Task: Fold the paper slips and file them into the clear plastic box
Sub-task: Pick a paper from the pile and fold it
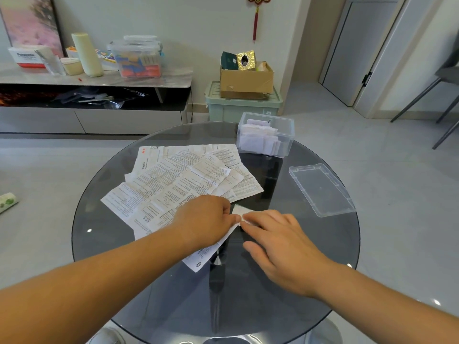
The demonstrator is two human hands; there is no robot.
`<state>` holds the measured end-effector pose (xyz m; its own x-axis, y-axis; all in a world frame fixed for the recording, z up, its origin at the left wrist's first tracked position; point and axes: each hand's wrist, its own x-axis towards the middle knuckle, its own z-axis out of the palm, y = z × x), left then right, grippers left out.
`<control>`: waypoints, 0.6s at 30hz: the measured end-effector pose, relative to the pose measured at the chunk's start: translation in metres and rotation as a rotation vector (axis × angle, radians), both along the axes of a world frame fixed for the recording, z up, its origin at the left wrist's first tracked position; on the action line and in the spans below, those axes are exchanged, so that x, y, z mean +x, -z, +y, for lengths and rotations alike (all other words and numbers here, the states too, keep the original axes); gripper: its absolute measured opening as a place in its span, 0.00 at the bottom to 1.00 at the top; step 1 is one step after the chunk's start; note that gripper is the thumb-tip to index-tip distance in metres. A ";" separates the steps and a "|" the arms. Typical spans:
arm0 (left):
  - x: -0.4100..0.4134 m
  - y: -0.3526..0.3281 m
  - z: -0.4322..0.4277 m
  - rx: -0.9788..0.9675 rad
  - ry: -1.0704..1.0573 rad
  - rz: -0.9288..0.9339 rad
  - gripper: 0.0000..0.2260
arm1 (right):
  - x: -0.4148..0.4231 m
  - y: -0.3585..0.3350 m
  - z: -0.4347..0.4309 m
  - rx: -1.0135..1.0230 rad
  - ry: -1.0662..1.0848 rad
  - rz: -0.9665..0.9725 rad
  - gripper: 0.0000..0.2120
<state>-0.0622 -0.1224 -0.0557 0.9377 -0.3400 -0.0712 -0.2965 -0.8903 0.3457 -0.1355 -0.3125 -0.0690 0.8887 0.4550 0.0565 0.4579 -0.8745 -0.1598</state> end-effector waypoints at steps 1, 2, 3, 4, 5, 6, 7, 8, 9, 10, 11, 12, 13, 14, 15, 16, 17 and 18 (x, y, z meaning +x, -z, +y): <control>0.000 0.000 0.000 -0.002 -0.001 -0.001 0.18 | 0.002 0.000 -0.003 -0.017 -0.008 -0.005 0.27; 0.000 0.000 0.000 -0.003 -0.005 0.002 0.18 | 0.003 0.000 -0.006 -0.040 -0.020 -0.015 0.27; 0.000 0.000 0.000 -0.005 -0.009 0.008 0.18 | 0.004 0.000 -0.010 -0.060 -0.030 -0.023 0.26; 0.000 0.000 0.000 -0.005 -0.013 0.013 0.18 | 0.005 0.000 -0.013 -0.068 -0.036 -0.027 0.25; 0.001 0.000 -0.001 -0.004 -0.015 0.016 0.18 | 0.005 0.001 -0.017 -0.065 -0.043 -0.029 0.24; 0.001 0.000 -0.001 -0.002 -0.014 0.018 0.18 | 0.006 0.001 -0.019 -0.053 -0.049 -0.031 0.24; 0.001 0.000 0.000 -0.002 -0.013 0.022 0.18 | 0.006 0.001 -0.021 -0.033 -0.057 -0.032 0.23; 0.002 0.000 0.000 -0.004 -0.015 0.025 0.18 | 0.007 0.000 -0.023 -0.010 -0.065 -0.030 0.24; 0.002 0.000 0.001 -0.007 -0.016 0.031 0.18 | 0.007 0.000 -0.026 0.012 -0.071 -0.018 0.25; 0.003 -0.001 0.001 -0.007 -0.016 0.039 0.18 | 0.008 -0.001 -0.028 0.029 -0.075 -0.004 0.26; 0.003 -0.001 0.002 -0.007 -0.014 0.046 0.18 | 0.009 -0.001 -0.031 0.045 -0.081 0.008 0.26; 0.004 -0.001 0.003 -0.009 -0.009 0.054 0.17 | 0.009 -0.001 -0.033 0.059 -0.088 0.017 0.26; 0.004 -0.001 0.003 -0.015 -0.003 0.065 0.17 | 0.010 -0.001 -0.035 0.073 -0.098 0.024 0.25; 0.003 -0.002 0.004 -0.022 0.003 0.074 0.16 | 0.010 -0.001 -0.036 0.085 -0.105 0.031 0.25; 0.004 -0.002 0.005 -0.025 0.011 0.078 0.16 | 0.010 -0.002 -0.037 0.095 -0.105 0.037 0.25; 0.004 -0.003 0.006 -0.027 0.018 0.076 0.16 | 0.010 -0.003 -0.037 0.098 -0.102 0.040 0.24; 0.003 -0.003 0.007 -0.028 0.023 0.071 0.16 | 0.009 -0.004 -0.037 0.090 -0.094 0.038 0.24; 0.002 -0.003 0.008 -0.028 0.029 0.062 0.16 | 0.007 -0.005 -0.035 0.067 -0.079 0.030 0.24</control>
